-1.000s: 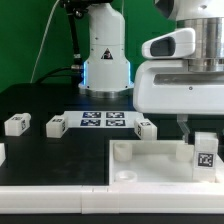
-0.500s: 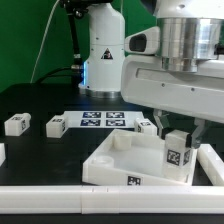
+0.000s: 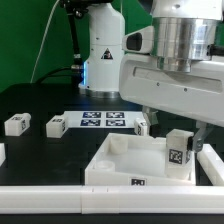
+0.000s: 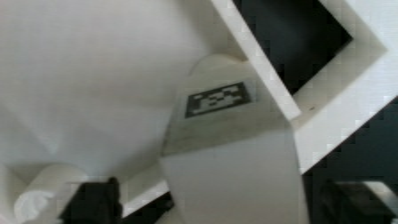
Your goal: Assemble one leg
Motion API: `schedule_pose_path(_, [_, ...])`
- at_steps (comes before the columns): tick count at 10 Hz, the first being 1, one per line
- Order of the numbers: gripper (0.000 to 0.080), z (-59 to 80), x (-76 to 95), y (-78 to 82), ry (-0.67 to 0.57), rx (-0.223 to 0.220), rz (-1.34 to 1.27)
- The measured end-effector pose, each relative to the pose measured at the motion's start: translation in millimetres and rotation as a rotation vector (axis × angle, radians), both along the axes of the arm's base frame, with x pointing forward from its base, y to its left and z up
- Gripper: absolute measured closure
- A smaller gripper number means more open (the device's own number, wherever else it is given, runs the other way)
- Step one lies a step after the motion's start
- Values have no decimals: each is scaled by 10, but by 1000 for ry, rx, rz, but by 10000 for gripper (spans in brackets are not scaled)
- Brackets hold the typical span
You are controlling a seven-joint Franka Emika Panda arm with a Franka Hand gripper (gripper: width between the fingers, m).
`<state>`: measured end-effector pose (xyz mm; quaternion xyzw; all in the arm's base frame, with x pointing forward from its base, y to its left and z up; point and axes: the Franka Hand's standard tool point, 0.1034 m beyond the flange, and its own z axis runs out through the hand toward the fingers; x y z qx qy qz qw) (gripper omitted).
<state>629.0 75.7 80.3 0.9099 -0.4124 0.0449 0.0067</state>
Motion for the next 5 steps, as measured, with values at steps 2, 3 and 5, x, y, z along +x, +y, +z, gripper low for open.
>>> schedule_pose_path(2, [156, 0, 0, 0, 0, 0, 0])
schedule_pose_path(3, [151, 0, 0, 0, 0, 0, 0])
schedule_pose_path(5, [151, 0, 0, 0, 0, 0, 0])
